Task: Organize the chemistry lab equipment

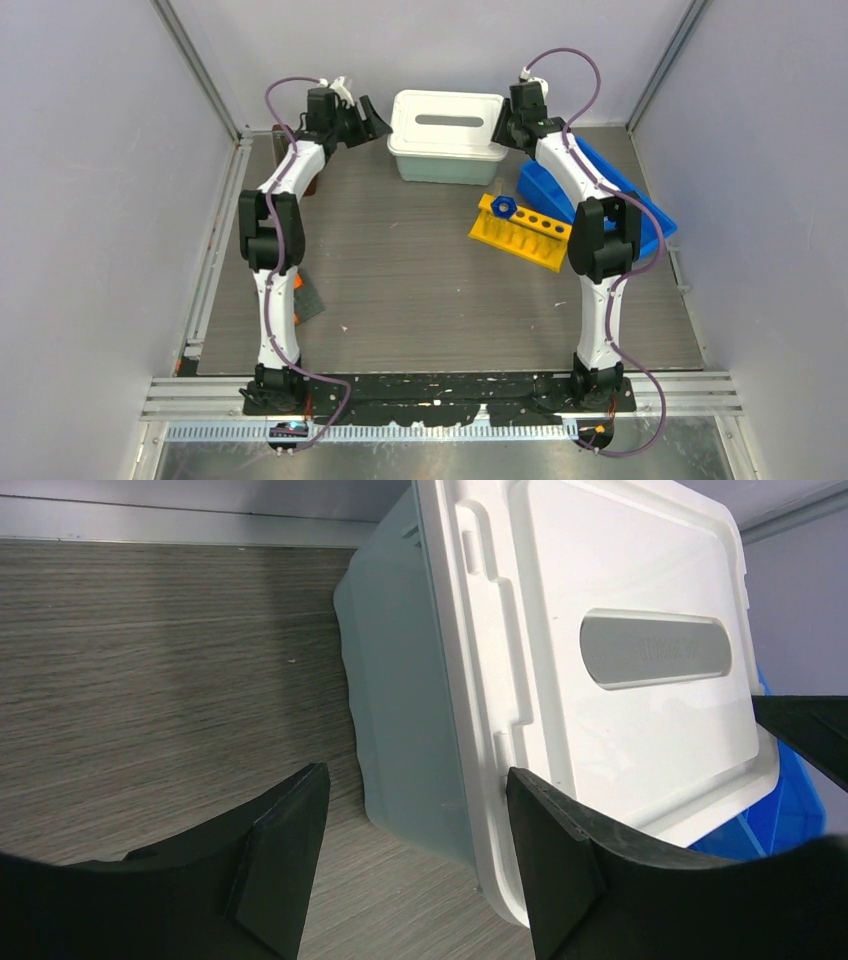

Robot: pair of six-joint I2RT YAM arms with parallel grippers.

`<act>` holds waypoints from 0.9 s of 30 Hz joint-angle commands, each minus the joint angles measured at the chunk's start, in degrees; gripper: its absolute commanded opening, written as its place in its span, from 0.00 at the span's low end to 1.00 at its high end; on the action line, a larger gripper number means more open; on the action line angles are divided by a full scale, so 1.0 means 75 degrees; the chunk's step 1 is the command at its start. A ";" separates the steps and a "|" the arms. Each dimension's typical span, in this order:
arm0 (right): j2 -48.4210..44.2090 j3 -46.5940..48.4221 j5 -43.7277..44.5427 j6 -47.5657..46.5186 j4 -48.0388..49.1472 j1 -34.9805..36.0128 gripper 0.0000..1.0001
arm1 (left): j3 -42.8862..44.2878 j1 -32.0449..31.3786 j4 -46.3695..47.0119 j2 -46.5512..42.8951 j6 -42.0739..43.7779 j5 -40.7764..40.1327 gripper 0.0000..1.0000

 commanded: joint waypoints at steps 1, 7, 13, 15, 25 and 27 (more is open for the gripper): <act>0.0250 0.0149 -0.0290 -0.0067 -0.0513 0.0246 0.43 | 0.0016 -0.0138 -0.0065 -0.0381 0.0186 0.0020 0.68; 0.0350 0.0400 -0.0246 -0.0119 -0.0748 0.0246 0.49 | -0.0059 -0.0261 -0.0814 -0.0379 0.0522 -0.0547 0.67; 0.0276 0.1133 -0.0086 -0.0269 -0.1207 0.0237 0.63 | 0.0098 -0.0389 -0.1388 -0.0599 0.0820 -0.0712 0.67; 0.0301 0.1690 -0.0178 -0.0416 -0.1555 0.0202 0.70 | 0.0398 -0.0394 -0.1696 -0.0720 0.0900 -0.0787 0.67; -0.0702 0.2477 -0.0229 -0.0697 -0.2664 0.0164 0.97 | 0.1169 -0.0411 -0.3031 -0.1764 0.1141 -0.0805 0.71; -0.1362 0.2090 -0.0097 -0.0538 -0.2726 0.0179 0.99 | 0.0986 -0.0453 -0.3204 -0.2191 0.1167 -0.0629 0.77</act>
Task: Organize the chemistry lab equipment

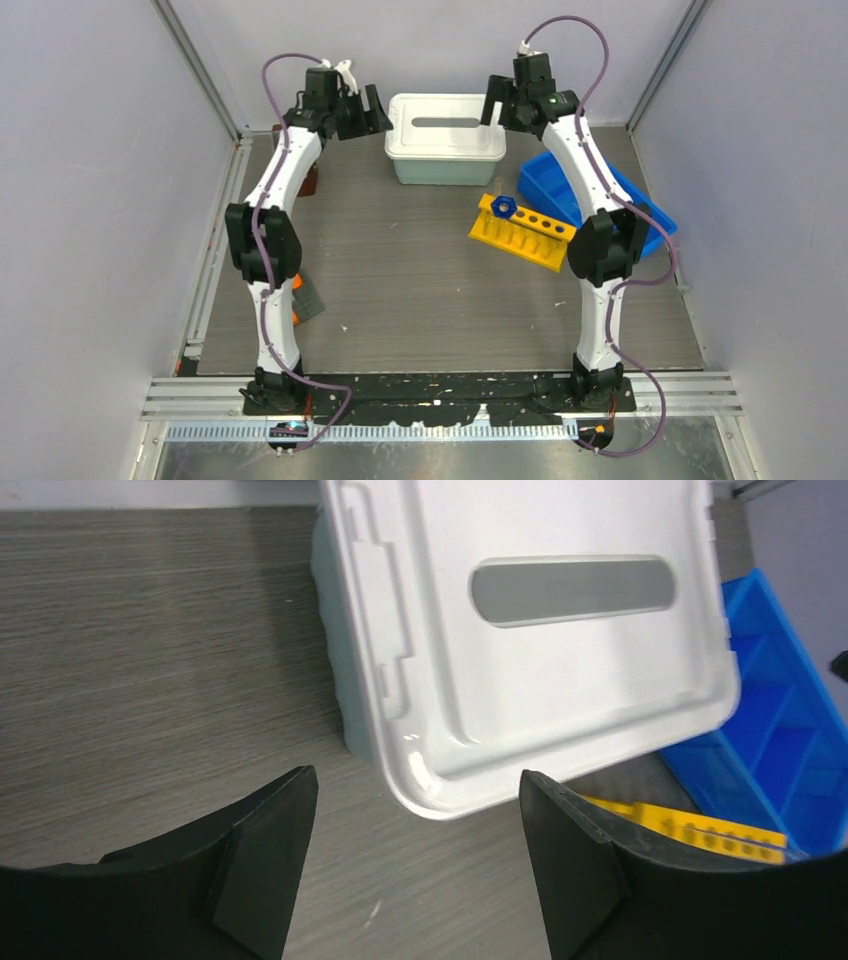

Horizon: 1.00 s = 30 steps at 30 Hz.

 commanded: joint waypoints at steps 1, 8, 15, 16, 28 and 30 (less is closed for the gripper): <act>-0.1601 -0.0614 0.0304 0.0120 -0.0403 0.0063 0.99 | 0.0003 -0.0099 -0.0492 -0.1467 0.0221 0.0409 0.80; -0.4074 -0.2871 0.1171 0.0618 -0.0428 0.0309 1.00 | -0.2159 -0.0239 -0.0049 -0.3491 0.0531 0.1106 1.00; -0.6681 -0.5469 0.0246 0.1049 0.0232 0.0360 1.00 | -0.4770 -0.0296 0.1026 -0.6181 0.0476 0.1397 1.00; -0.7132 -0.5669 -0.0001 0.1096 0.0271 0.0365 1.00 | -0.5183 -0.0307 0.1243 -0.6573 0.0414 0.1371 1.00; -0.9462 -0.8201 -0.1247 0.1506 0.0756 0.0390 1.00 | -0.8767 -0.0489 0.1995 -0.9881 0.0249 0.0812 1.00; -0.9562 -0.8328 -0.1282 0.1496 0.0716 0.0390 1.00 | -0.9017 -0.0541 0.2035 -1.0087 0.0329 0.0828 1.00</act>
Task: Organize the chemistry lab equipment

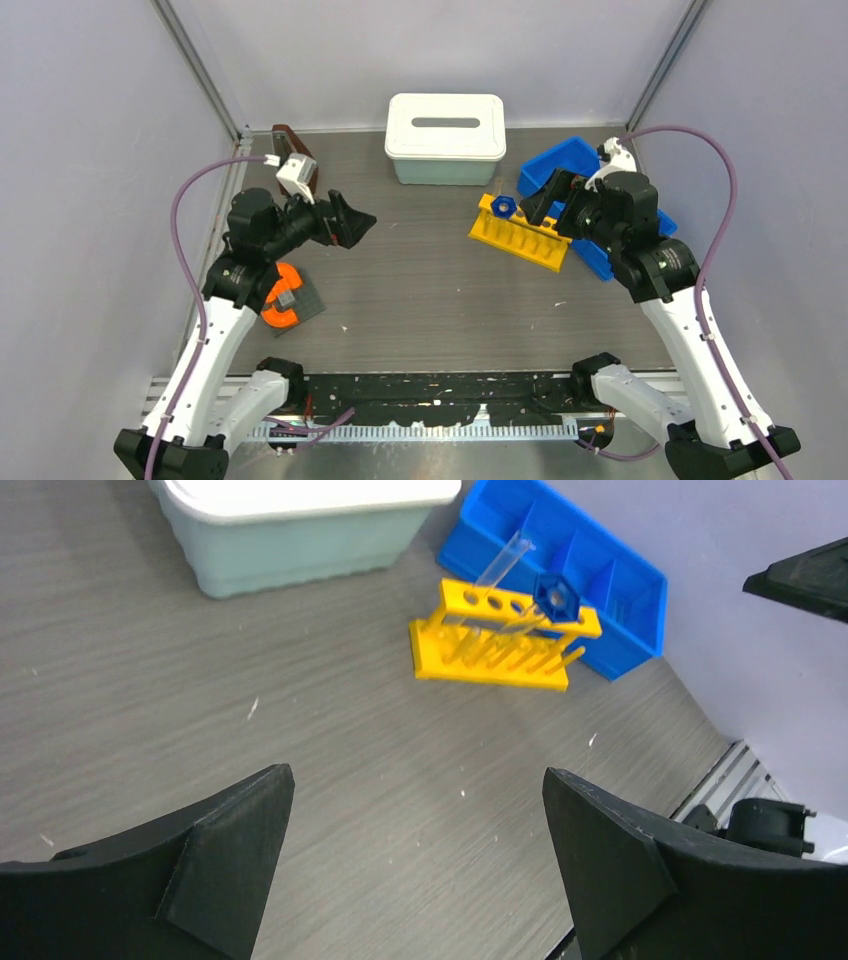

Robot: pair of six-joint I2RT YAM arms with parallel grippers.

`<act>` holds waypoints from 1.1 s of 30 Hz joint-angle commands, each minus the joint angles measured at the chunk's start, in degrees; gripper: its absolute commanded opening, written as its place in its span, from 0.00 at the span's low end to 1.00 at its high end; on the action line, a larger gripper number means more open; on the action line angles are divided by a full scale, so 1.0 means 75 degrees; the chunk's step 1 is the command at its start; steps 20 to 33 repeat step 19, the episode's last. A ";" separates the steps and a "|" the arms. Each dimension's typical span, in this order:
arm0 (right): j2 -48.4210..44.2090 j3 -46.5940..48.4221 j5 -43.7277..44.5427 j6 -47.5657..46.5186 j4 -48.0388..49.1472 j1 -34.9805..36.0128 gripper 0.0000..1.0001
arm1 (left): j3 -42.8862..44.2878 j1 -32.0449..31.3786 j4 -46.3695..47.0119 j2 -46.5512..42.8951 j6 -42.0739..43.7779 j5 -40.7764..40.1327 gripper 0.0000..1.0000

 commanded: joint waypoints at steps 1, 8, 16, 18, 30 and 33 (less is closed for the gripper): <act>-0.0244 -0.0318 -0.0400 0.0084 0.0448 0.0038 1.00 | -0.0550 -0.0115 0.0559 -0.0337 0.0228 -0.0131 1.00; -0.0560 -0.0742 -0.0656 0.0174 0.0756 0.0035 1.00 | -0.0834 -0.0232 0.0591 -0.0508 0.0511 -0.0280 1.00; -0.0715 -0.0930 -0.0770 0.0253 0.1044 0.0038 1.00 | -0.0886 -0.0251 0.0581 -0.0541 0.0507 -0.0331 1.00; -0.0725 -0.0968 -0.0748 0.0264 0.1046 0.0038 1.00 | -0.0879 -0.0251 0.0560 -0.0551 0.0511 -0.0358 1.00; -0.0734 -0.0978 -0.0723 0.0284 0.1028 0.0038 1.00 | -0.0873 -0.0251 0.0557 -0.0551 0.0527 -0.0374 1.00; -0.0734 -0.0978 -0.0723 0.0284 0.1028 0.0038 1.00 | -0.0873 -0.0251 0.0557 -0.0551 0.0527 -0.0374 1.00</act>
